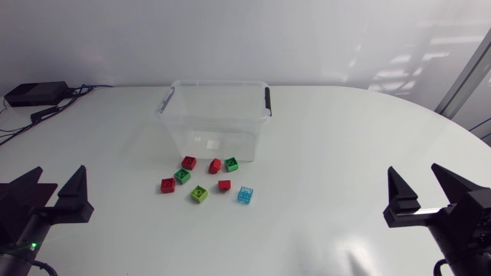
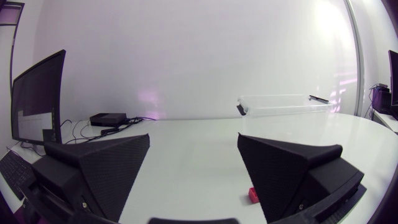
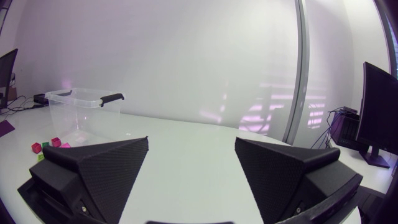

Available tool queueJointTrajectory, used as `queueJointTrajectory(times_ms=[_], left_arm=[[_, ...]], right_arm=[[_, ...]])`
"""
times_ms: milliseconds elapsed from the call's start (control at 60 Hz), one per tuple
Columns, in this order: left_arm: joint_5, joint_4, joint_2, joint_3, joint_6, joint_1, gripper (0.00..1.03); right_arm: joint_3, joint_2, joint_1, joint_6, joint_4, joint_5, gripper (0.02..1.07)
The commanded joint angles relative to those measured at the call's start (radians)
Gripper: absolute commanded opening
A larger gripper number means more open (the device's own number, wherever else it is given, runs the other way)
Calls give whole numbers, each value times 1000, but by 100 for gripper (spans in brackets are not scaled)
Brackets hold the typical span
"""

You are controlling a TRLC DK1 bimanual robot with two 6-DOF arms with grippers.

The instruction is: Place the duplo bricks in the container

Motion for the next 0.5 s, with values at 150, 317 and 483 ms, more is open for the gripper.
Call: queueJointTrajectory(times_ms=[150,317,483], left_arm=[[8,1,-10,-23,-25,-6,99],[8,2,-10,-23,-26,-6,99],[9,4,-13,-10,-32,-23,99]], right_arm=[[-25,-7,2,19,-4,-2,103],[-25,-7,0,30,-4,-2,103],[-25,-11,5,30,4,-2,102]])
